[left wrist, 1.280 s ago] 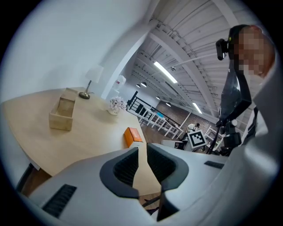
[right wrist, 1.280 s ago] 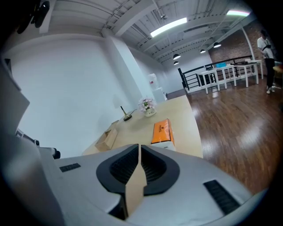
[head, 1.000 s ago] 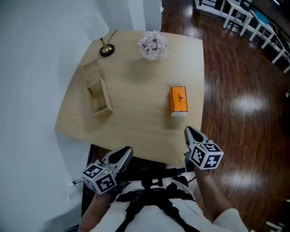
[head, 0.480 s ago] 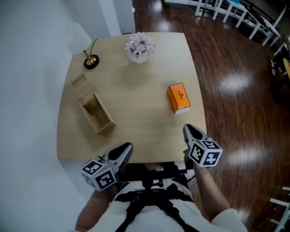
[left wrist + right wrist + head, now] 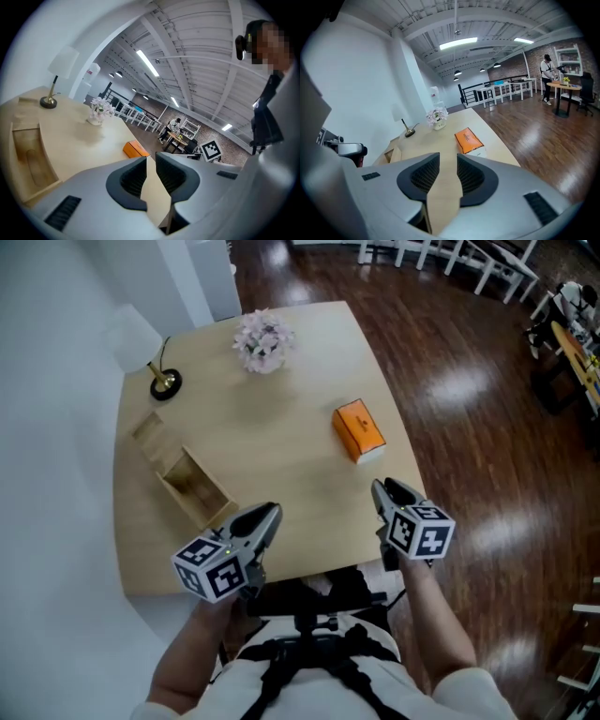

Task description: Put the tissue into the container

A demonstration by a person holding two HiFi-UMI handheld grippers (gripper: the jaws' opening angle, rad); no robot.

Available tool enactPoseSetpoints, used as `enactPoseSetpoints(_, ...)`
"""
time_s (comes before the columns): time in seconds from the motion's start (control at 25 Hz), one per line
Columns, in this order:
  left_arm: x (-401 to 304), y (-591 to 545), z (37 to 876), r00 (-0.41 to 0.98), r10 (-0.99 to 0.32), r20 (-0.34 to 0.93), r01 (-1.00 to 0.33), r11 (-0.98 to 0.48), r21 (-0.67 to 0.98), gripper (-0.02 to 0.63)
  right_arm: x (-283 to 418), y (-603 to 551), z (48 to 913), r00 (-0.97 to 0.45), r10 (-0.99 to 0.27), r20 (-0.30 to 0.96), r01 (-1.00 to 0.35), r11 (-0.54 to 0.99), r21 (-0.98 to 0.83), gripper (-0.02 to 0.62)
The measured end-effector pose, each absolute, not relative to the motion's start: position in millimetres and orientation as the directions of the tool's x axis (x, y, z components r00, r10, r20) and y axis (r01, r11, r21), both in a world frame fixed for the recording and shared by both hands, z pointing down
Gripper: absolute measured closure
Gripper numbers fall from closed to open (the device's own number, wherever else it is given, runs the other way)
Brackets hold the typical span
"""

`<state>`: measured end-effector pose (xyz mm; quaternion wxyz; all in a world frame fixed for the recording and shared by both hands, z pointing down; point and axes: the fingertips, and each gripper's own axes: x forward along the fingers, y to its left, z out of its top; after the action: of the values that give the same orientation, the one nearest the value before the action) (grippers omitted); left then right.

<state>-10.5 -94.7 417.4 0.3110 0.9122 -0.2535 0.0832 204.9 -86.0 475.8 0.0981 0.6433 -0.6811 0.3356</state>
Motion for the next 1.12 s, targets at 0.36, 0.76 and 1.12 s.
enactPoseSetpoints(0.36,23,-127,434,0.846,-0.415,0.334,-0.533,-0.679,0.506,0.549,222,-128,491,-0.156,-0.786,0.598,-0.95,-0.047,-0.31,0.469)
enactPoseSetpoints(0.76,72,-155,457,0.824,-0.418,0.381,-0.565,-0.637,0.524,0.538,256,-178,519,-0.176,-0.723,0.668,-0.972,0.021,-0.233,0.437)
enactPoseSetpoints(1.12,108,-182,485,0.801,-0.413,0.432,-0.597,-0.602,0.53,0.483,267,-225,555,-0.189,-0.651,0.735,-0.982,0.119,-0.147,0.296)
